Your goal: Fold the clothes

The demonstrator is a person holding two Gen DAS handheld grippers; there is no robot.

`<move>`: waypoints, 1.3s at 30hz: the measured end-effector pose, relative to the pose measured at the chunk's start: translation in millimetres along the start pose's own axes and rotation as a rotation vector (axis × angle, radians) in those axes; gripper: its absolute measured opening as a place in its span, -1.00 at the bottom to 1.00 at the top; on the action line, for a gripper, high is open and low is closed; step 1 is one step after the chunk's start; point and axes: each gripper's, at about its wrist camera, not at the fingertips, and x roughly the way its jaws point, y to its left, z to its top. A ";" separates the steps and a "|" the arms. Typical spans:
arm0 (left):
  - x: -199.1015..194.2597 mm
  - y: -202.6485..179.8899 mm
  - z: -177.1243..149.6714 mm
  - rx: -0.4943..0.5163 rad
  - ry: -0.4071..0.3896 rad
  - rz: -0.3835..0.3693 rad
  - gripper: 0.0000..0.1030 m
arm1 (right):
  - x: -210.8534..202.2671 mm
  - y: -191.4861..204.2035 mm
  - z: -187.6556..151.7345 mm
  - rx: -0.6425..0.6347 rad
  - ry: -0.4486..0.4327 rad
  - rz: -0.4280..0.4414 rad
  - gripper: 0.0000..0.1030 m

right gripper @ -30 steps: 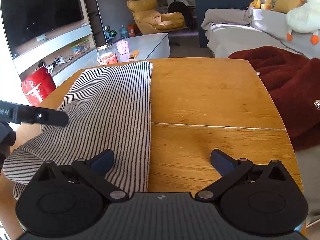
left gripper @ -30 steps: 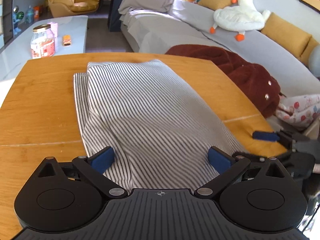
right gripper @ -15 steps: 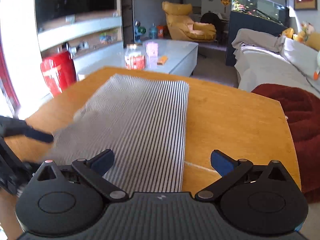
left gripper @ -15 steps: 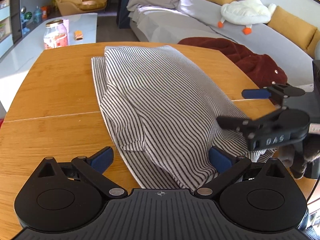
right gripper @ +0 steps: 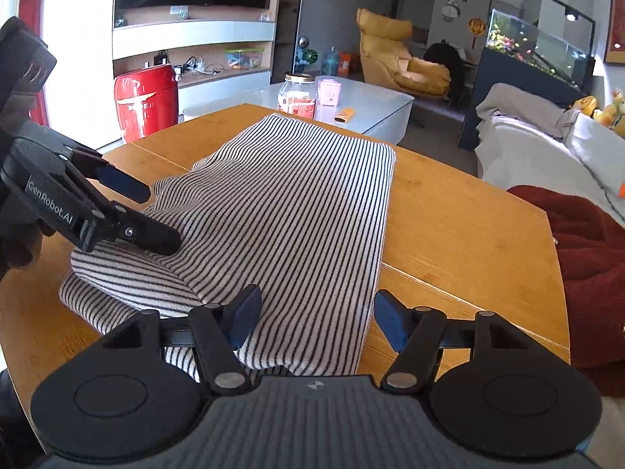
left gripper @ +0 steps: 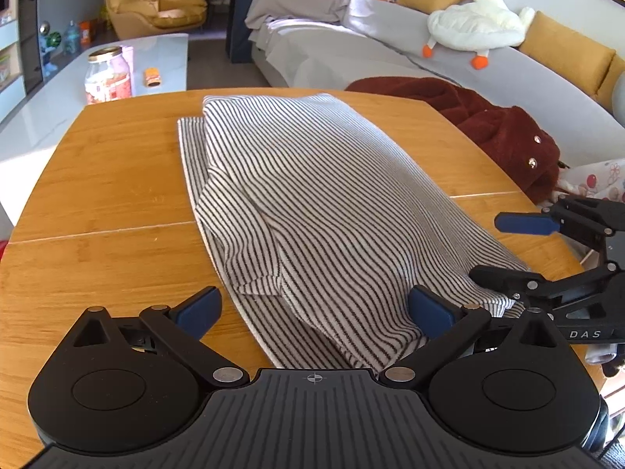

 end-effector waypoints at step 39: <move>-48.4 -18.5 -38.7 0.205 0.052 -0.061 1.00 | -1.8 16.2 21.7 -0.050 0.069 0.319 0.35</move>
